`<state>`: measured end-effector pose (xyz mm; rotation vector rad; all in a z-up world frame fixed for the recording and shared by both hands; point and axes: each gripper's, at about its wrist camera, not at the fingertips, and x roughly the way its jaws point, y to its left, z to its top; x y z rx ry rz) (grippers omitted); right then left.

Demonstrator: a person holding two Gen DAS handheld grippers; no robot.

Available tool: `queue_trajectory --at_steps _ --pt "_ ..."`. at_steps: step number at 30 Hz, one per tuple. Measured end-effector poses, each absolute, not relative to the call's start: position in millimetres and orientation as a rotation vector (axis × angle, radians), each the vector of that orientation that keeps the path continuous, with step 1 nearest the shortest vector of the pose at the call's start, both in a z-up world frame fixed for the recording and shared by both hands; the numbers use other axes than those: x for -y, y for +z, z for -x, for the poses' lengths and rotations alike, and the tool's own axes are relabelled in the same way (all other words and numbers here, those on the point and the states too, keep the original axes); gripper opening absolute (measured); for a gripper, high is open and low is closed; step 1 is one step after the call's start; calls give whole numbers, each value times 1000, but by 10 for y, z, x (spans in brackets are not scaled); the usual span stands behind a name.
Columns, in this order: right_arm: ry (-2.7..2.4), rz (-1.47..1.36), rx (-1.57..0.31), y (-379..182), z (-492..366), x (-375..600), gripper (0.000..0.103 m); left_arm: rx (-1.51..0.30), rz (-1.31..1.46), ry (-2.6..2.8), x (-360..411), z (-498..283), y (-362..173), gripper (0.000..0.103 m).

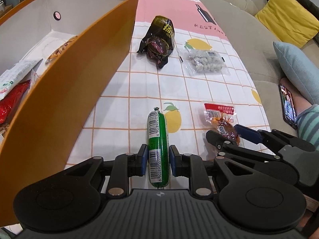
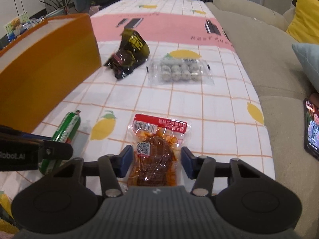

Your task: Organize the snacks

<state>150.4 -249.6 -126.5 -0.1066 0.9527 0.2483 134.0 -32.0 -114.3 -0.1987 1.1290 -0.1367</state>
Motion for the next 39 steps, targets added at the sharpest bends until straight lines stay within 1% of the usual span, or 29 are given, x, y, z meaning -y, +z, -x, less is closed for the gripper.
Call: queue_trajectory --at_steps 8,20,30,39 --pt "257 75 -837 -916 -1374 2538 45 -1056 214 -152 309 -1315 -884 25" --pt "308 10 -687 -350 -1260 2479 45 -915 238 -174 129 -1297 -221 25" --pt "447 -61 -605 155 -1371 2054 45 -843 206 -124 -353 -1389 269 25" --pt "583 -79 -583 458 -1650 1441 45 -835 132 -39 -784 -1554 471 25"
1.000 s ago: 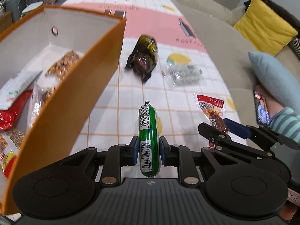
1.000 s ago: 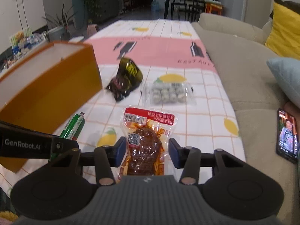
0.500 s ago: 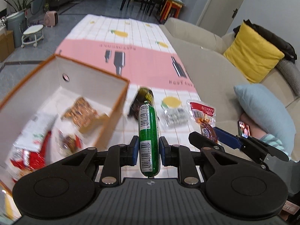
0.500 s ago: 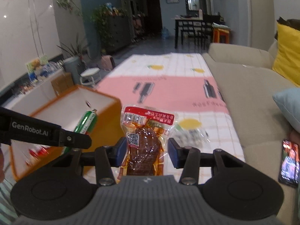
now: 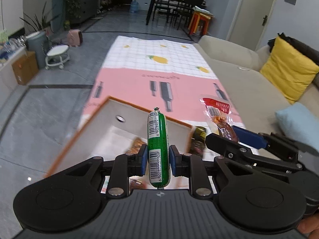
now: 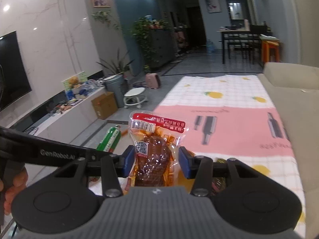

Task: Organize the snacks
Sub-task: 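Carry the green sausage and red snack over the orange box with both tools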

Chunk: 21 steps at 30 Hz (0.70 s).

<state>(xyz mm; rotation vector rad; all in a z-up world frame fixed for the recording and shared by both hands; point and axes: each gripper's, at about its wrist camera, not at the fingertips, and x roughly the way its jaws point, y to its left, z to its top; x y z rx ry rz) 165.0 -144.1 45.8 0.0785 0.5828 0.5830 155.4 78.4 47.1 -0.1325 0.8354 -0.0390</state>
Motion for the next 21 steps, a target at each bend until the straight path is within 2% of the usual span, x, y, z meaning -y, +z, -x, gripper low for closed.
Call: queue_trajectory --at_steps 8,21 --pt "651 -37 -664 368 -2037 875 45 -924 93 32 -1126 -1841 341 24" --pt "649 159 -800 -217 -2500 466 45 -1194 105 57 -1420 -2093 -356 25"
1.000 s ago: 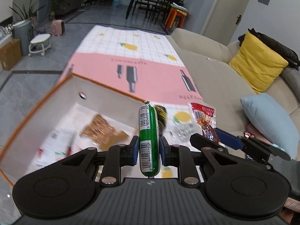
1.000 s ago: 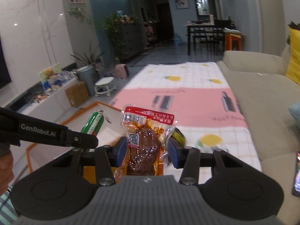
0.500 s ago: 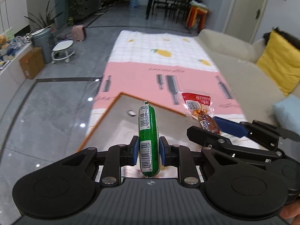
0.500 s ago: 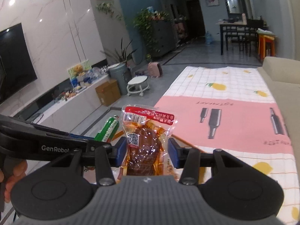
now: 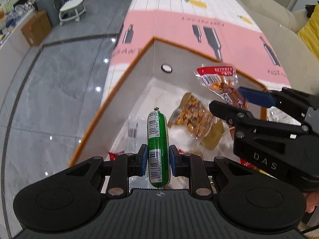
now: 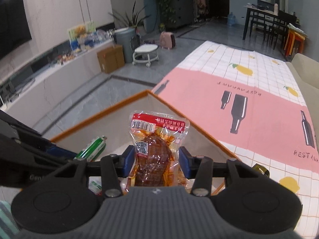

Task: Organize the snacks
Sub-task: 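Carry the green sausage and red snack over the orange box with both tools, then open both tools to drop the sausage and red snack into the box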

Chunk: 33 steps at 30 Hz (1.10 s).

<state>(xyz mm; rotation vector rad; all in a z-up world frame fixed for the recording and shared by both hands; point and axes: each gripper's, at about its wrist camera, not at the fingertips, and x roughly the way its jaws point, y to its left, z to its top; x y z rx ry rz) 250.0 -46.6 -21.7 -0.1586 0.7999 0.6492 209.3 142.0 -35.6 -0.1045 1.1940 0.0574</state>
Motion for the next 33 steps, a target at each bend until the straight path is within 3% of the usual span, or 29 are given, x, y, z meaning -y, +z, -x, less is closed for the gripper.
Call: queue_trajectory --at_steps 18,29,33 --pt "652 377 -901 -746 -2688 211 50 -1264 37 118 -1396 -2273 -828 25" --pt "665 462 -913 -815 -2645 124 57 -1243 20 116 -1365 -2256 -784 25" --pt "672 462 -925 -787 -2631 124 60 -1241 28 118 -1395 -2230 -746 30"
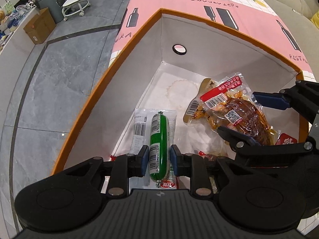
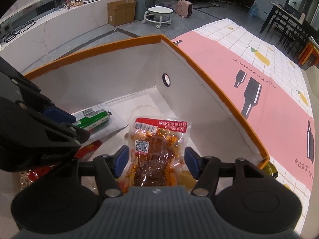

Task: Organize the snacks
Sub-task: 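Open both tools to drop the sausage and red snack into the box, then move both tools back to the dark packet and egg tray on the table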

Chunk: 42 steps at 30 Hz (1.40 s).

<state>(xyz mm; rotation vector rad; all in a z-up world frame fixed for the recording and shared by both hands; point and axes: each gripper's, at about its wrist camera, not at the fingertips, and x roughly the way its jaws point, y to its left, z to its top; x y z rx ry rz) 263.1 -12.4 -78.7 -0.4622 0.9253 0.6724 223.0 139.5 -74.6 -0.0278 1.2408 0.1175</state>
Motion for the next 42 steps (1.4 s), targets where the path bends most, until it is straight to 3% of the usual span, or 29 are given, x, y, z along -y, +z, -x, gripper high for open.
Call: queue_trajectory --at_steps 4,6,7,31,42 --pt "668 475 -927 -748 -2609 116 63 -1224 54 140 -1459 -2216 -686 48" --pt "662 486 -924 -722 -2597 113 75 -1209 92 131 -1496 -2200 -631 70" --pt "658 480 -925 -703 -2598 121 82 -1203 115 119 -1507 -2187 -602 72" --pt "647 247 -744 -8 -2061 877 93 -763 57 119 -1057 -1570 366 73" --pt "652 167 -577 194 -1489 1437 97 -616 20 140 -692 -1183 460 76"
